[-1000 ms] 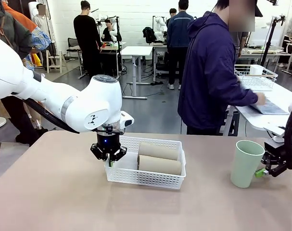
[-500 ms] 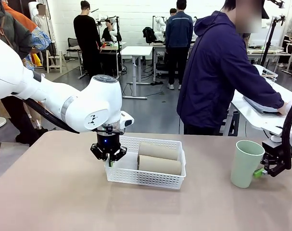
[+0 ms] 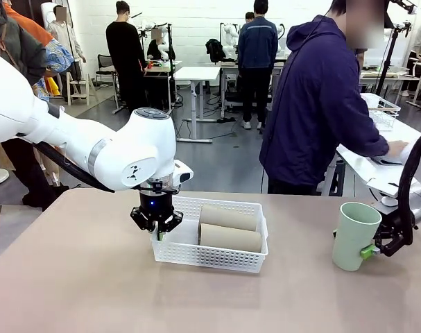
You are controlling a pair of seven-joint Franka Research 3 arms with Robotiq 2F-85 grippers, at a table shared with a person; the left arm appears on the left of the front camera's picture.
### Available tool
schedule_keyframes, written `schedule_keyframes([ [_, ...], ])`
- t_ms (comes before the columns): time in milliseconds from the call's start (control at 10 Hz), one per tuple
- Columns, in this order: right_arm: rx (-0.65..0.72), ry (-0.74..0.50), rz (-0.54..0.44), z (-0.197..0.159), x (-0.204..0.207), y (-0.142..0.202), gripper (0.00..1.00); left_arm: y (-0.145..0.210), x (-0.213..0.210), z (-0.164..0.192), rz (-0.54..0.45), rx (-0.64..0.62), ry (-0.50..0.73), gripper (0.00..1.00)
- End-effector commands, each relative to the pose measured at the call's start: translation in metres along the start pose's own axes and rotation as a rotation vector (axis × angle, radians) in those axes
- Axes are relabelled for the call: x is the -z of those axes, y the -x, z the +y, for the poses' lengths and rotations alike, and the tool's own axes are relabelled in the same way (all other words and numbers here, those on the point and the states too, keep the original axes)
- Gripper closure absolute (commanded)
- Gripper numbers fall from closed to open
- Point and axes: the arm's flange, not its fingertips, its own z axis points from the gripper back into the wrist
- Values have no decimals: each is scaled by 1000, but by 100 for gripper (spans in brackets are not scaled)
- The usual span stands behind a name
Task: Clean and organize the cups into the basket.
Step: Pick up the Reusable plastic cup from the right side of the table and stack it inside the Organizing basket in the center of the table.
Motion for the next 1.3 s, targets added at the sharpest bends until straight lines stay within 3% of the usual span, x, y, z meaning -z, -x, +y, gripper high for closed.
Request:
schedule_keyframes([
  [0, 5, -49, 5, -8, -1, -1, 0, 0, 0, -2, 3, 1, -7, 100],
  [100, -8, -69, 9, -7, -1, -1, 59, 0, 0, -2, 3, 1, -7, 100],
  [200, -8, -73, 3, -7, -1, -1, 59, 0, 0, -2, 3, 1, -7, 100],
  [300, -12, -73, 1, -8, -1, -2, 100, 0, 0, -2, 3, 1, -7, 100],
  [400, -18, -75, 2, -8, -1, -3, 64, 0, 0, -2, 3, 1, -7, 100],
  [500, -27, -76, -4, -6, -1, -5, 100, 0, 0, -2, 3, 1, -7, 100],
  [700, 6, 0, -43, 13, -6, -37, 100, 0, 0, -2, 3, 1, -7, 100],
  [1000, 111, 102, -114, 51, -32, -134, 100, 0, 0, -2, 3, 1, -7, 100],
  [1200, 114, 140, -95, 66, -37, -180, 100, 0, 0, -2, 3, 1, -7, 100],
])
